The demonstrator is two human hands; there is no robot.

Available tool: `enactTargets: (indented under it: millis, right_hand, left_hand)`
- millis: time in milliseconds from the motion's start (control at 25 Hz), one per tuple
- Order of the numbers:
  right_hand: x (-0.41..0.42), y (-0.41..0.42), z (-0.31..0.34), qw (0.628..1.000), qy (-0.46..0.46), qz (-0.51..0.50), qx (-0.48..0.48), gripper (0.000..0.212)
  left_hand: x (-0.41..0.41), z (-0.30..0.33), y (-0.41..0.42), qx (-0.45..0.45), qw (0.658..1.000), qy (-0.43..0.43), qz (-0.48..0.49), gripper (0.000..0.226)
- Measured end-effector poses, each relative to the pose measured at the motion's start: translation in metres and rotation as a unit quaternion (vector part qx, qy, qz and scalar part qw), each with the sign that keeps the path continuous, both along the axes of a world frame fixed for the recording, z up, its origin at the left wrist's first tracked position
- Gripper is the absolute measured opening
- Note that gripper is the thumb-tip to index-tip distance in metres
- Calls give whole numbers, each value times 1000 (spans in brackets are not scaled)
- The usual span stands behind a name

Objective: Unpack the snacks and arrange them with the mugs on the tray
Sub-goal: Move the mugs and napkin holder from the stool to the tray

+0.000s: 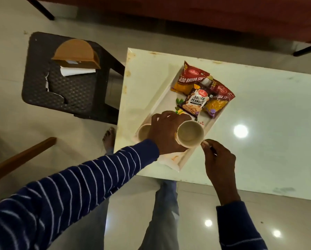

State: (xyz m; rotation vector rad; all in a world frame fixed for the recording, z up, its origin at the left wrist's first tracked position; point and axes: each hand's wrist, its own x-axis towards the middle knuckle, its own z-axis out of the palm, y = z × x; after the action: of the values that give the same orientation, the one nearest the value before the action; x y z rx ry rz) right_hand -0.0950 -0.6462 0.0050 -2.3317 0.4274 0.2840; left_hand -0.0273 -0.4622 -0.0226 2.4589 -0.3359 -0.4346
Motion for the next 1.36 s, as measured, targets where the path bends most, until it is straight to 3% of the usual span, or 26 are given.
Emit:
enactTargets:
  millis: [200, 600, 1080, 1240, 1360]
  right_hand:
    - [-43, -6, -31, 999, 27, -10, 35, 9]
    - [-74, 8, -73, 994, 81, -31, 69, 13]
    - [-82, 9, -81, 989, 133, -26, 54, 12]
    - [-85, 8, -79, 984, 172, -26, 28, 15]
    - [-79, 3, -66, 983, 171, -62, -21, 42]
  left_hand:
    - [-35, -28, -4, 74, 993, -73, -48, 80]
    - [-68, -66, 7, 136, 985, -68, -80, 85]
    - [-77, -75, 10, 126, 981, -109, -105, 83]
    - [-83, -73, 19, 151, 974, -94, -139, 106]
    - [-84, -65, 37, 143, 974, -96, -145, 123]
